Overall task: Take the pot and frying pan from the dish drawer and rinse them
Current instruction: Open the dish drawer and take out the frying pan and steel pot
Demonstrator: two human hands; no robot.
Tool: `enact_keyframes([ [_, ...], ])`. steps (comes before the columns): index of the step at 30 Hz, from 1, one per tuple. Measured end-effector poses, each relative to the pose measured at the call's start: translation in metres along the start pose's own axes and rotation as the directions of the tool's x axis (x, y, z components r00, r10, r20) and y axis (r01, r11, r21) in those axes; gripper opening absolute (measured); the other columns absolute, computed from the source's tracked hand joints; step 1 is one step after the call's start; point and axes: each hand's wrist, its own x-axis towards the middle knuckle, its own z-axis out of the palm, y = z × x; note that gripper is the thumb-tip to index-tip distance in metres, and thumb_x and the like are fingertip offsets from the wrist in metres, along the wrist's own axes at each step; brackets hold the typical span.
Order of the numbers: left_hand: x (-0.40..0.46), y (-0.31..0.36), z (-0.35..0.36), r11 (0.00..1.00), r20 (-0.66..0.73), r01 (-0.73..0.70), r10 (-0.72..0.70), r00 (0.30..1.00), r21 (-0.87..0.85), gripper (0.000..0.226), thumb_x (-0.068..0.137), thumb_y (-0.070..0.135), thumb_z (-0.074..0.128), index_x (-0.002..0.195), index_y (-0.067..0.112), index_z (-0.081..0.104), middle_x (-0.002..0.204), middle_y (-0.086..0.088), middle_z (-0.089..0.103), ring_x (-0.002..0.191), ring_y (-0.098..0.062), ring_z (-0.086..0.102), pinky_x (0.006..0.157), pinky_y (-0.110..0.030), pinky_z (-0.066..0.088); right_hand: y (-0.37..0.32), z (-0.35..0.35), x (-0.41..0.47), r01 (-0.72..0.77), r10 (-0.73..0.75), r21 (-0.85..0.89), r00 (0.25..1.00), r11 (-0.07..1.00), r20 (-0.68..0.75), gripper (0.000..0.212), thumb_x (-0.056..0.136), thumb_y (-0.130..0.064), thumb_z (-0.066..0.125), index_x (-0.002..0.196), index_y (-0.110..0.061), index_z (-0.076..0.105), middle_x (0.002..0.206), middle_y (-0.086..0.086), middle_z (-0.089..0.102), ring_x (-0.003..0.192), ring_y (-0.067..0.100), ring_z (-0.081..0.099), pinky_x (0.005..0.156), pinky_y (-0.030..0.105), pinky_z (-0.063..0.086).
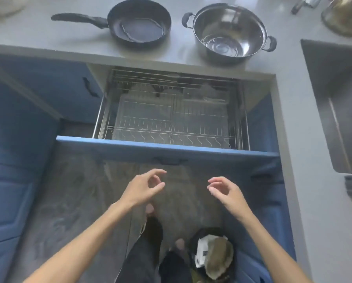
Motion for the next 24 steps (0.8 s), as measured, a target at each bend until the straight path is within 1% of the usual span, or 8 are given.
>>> enact_keyframes([
  [4, 0.044, -0.027, 0.024, 0.989, 0.115, 0.038, -0.055, 0.992, 0.144, 0.032, 0.082, 0.038, 0.057, 0.112, 0.047, 0.049, 0.089, 0.017, 0.065, 0.081, -0.006, 0.059, 0.084, -0.034, 0.049, 0.027, 0.049, 0.028, -0.025, 0.045, -0.164, 0.991, 0.986, 0.123, 0.018, 0.079, -0.017, 0.069, 0.085, -0.033, 0.061, 0.088, -0.007, 0.07, 0.078, 0.01, 0.064, 0.072, 0.019, 0.047],
  [7, 0.093, -0.049, 0.041, 0.967, 0.098, 0.034, -0.06, 0.993, 0.253, 0.044, 0.08, 0.037, 0.059, 0.122, 0.038, 0.049, 0.112, 0.007, 0.066, 0.105, -0.019, 0.061, 0.087, -0.034, 0.046, 0.042, 0.082, 0.084, 0.044, -0.005, -0.255, 0.988, 0.966, 0.151, 0.025, 0.076, -0.012, 0.067, 0.095, -0.026, 0.061, 0.095, -0.008, 0.067, 0.082, 0.015, 0.061, 0.07, 0.012, 0.041],
  [9, 0.12, -0.07, 0.05, 0.974, 0.065, 0.066, -0.081, 0.995, 0.216, 0.045, 0.079, 0.033, 0.062, 0.123, 0.033, 0.051, 0.122, 0.003, 0.062, 0.111, -0.022, 0.058, 0.092, -0.036, 0.047, 0.052, 0.104, 0.117, 0.074, -0.051, -0.291, 0.995, 0.954, 0.087, 0.034, 0.076, -0.01, 0.066, 0.109, -0.02, 0.062, 0.102, -0.005, 0.064, 0.089, 0.012, 0.058, 0.077, 0.014, 0.038],
  [11, 0.135, -0.092, 0.056, 0.988, 0.053, 0.077, -0.085, 0.995, 0.132, 0.043, 0.077, 0.029, 0.066, 0.118, 0.032, 0.053, 0.124, 0.005, 0.06, 0.11, -0.021, 0.058, 0.095, -0.039, 0.046, 0.06, 0.12, 0.14, 0.067, -0.052, -0.298, 0.997, 0.952, 0.06, 0.041, 0.078, -0.009, 0.064, 0.118, -0.016, 0.058, 0.109, -0.003, 0.062, 0.093, 0.01, 0.054, 0.078, 0.016, 0.036],
  [14, 0.154, -0.113, 0.064, 0.99, 0.032, 0.064, -0.069, 0.997, 0.124, 0.039, 0.075, 0.028, 0.068, 0.112, 0.033, 0.058, 0.121, 0.008, 0.063, 0.108, -0.018, 0.059, 0.091, -0.035, 0.047, 0.075, 0.131, 0.168, 0.014, -0.008, -0.413, 1.0, 0.911, 0.015, 0.039, 0.083, -0.012, 0.056, 0.121, -0.021, 0.058, 0.118, -0.002, 0.063, 0.103, 0.018, 0.058, 0.079, 0.021, 0.039],
  [16, 0.165, -0.111, 0.067, 0.984, 0.019, 0.072, -0.076, 0.997, 0.161, 0.032, 0.077, 0.029, 0.066, 0.109, 0.033, 0.063, 0.116, 0.008, 0.066, 0.106, -0.017, 0.06, 0.085, -0.03, 0.047, 0.08, 0.13, 0.181, -0.007, -0.009, -0.487, 0.999, 0.874, -0.031, 0.032, 0.086, -0.013, 0.049, 0.112, -0.025, 0.064, 0.12, -0.001, 0.066, 0.11, 0.023, 0.06, 0.086, 0.027, 0.044],
  [20, 0.18, -0.105, 0.065, 0.988, 0.009, 0.106, -0.108, 0.994, 0.115, 0.021, 0.084, 0.034, 0.065, 0.104, 0.029, 0.069, 0.104, 0.002, 0.071, 0.099, -0.016, 0.063, 0.077, -0.025, 0.044, 0.077, 0.124, 0.203, -0.036, 0.022, -0.443, 0.999, 0.896, -0.037, 0.028, 0.082, -0.011, 0.055, 0.096, -0.025, 0.075, 0.101, 0.0, 0.075, 0.099, 0.017, 0.066, 0.083, 0.023, 0.047],
  [24, 0.198, -0.093, 0.051, 0.991, 0.055, 0.125, -0.127, 0.99, 0.044, 0.018, 0.085, 0.027, 0.067, 0.1, 0.021, 0.071, 0.097, -0.005, 0.071, 0.097, -0.022, 0.064, 0.065, -0.022, 0.038, 0.061, 0.116, 0.221, -0.038, 0.031, -0.402, 0.999, 0.915, -0.024, 0.033, 0.083, -0.006, 0.049, 0.094, -0.021, 0.075, 0.103, 0.001, 0.074, 0.1, 0.018, 0.066, 0.082, 0.02, 0.045],
])
